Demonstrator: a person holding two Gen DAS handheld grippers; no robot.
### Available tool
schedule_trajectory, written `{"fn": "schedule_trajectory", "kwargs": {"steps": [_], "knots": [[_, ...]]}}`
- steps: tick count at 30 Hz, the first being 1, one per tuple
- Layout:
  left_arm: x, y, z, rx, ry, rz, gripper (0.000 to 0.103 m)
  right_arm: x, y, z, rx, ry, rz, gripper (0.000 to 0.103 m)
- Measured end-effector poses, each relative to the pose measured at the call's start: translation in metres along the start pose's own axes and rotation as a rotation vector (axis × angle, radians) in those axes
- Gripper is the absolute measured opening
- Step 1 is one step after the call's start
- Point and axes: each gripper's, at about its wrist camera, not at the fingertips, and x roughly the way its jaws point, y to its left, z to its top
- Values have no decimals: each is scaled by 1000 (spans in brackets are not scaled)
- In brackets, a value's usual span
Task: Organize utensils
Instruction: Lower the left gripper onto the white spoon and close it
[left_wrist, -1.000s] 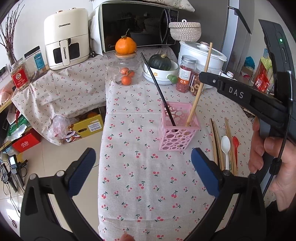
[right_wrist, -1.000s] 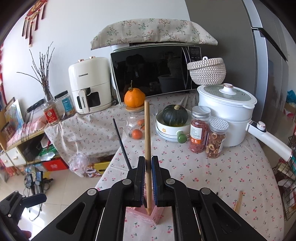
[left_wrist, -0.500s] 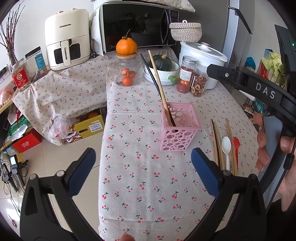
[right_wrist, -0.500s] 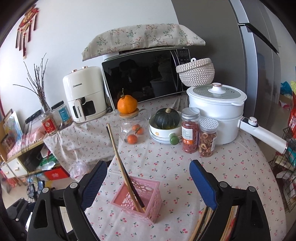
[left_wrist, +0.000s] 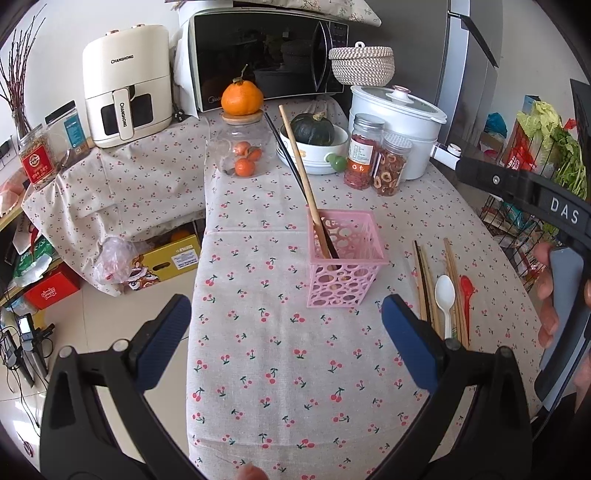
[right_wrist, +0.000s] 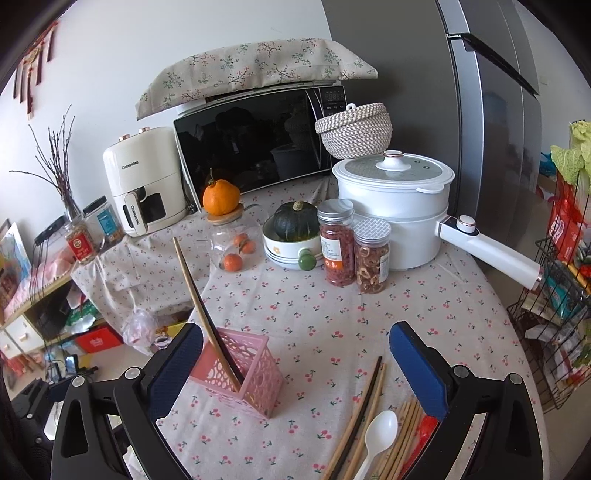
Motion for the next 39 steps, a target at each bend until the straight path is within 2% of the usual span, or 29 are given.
{"fn": "schedule_trajectory", "kwargs": {"steps": [5,13,20,24,27,30,33,36,39], "knots": [[-2,-11,2,14,-19,-7,102,-8,-21,-8,8,30,-28,102],[2,-37,-3,46,2,-52,102,-30,-63,-20,69,57,-95,102],[8,-73,-8,65,26,-111,102,-40,-107,-33,165,149,-166,102],[28,-103,-4,120,136,-120,102,-45,-130,-37,213,178,-174,102],[44,-129,-3,176,188,-74,102,-42,-139,-41,157,211,-237,102],[63,-144,0,138,251,-77,102,-36,-152,-48,142,278,-249,102],[88,-156,3,76,333,-133,102,-32,-169,-54,179,324,-224,102],[113,-168,4,45,414,-174,86,-31,-186,-57,209,345,-242,102],[130,-180,3,44,456,-192,75,-30,-204,-58,259,363,-243,102]]}}
